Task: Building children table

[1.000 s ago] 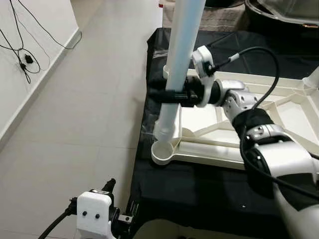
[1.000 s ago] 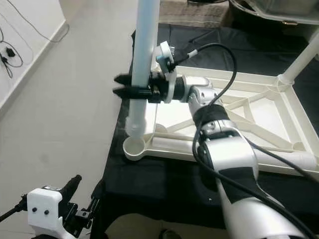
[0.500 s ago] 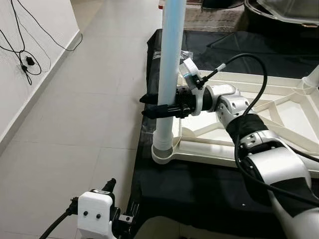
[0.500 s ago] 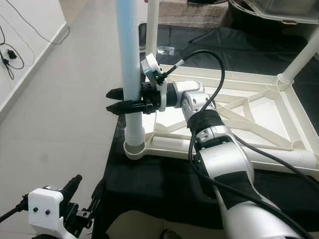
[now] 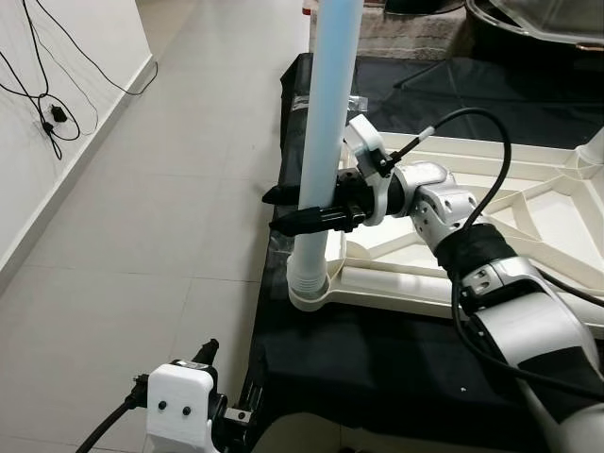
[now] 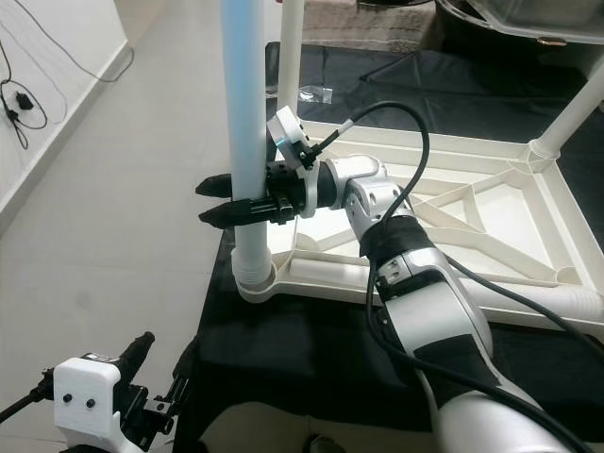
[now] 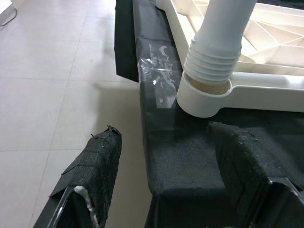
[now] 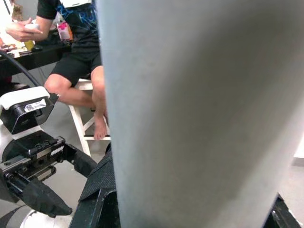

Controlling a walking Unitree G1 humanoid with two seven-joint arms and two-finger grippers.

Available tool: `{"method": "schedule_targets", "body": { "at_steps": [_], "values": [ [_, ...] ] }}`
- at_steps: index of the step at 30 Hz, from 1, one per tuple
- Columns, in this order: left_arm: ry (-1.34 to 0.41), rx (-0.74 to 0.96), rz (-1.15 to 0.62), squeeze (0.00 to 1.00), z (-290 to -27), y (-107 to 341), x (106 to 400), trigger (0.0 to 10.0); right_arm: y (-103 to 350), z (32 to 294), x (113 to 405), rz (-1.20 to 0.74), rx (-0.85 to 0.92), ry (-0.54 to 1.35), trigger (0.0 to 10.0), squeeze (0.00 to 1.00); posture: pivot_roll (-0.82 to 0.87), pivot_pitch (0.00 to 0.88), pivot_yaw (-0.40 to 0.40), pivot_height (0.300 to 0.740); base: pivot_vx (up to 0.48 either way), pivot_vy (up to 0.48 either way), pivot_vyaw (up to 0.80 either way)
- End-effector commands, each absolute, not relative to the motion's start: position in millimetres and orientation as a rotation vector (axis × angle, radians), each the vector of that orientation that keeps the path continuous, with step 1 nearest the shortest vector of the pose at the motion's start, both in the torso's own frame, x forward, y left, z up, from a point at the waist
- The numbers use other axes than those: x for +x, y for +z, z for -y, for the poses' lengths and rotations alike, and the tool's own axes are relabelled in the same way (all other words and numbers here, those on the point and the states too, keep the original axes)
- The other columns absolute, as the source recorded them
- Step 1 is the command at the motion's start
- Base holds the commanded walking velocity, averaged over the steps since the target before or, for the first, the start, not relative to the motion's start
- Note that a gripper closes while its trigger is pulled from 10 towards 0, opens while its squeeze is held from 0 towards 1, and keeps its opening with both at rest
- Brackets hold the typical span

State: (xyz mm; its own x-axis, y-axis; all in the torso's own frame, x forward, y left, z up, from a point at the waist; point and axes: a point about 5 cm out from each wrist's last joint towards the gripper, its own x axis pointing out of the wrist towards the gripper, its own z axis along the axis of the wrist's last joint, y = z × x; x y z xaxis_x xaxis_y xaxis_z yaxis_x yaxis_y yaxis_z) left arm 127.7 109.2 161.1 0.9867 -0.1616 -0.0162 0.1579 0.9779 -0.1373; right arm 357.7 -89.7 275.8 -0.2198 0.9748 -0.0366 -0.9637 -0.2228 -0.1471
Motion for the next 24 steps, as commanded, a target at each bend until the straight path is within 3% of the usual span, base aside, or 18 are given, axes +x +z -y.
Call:
{"method": "schedule_targets", "body": {
  "at_steps": [1,24],
  "values": [
    [-0.164,-0.128,-0.059,0.0,-109.2,154.5,126.3,10.0,272.3,89.2,354.7,0.106,-0.141,1.814,10.0,0.0,0.08,0.24,-0.034,0.74,0.0,0.0,0.0],
    [-0.151,-0.113,-0.057,0.0,-112.7,155.3,126.0,10.0,252.4,72.5,348.7,0.06,-0.192,1.885,10.0,0.0,0.1,0.243,-0.03,0.74,0.0,0.0,0.0]
  ]
}}
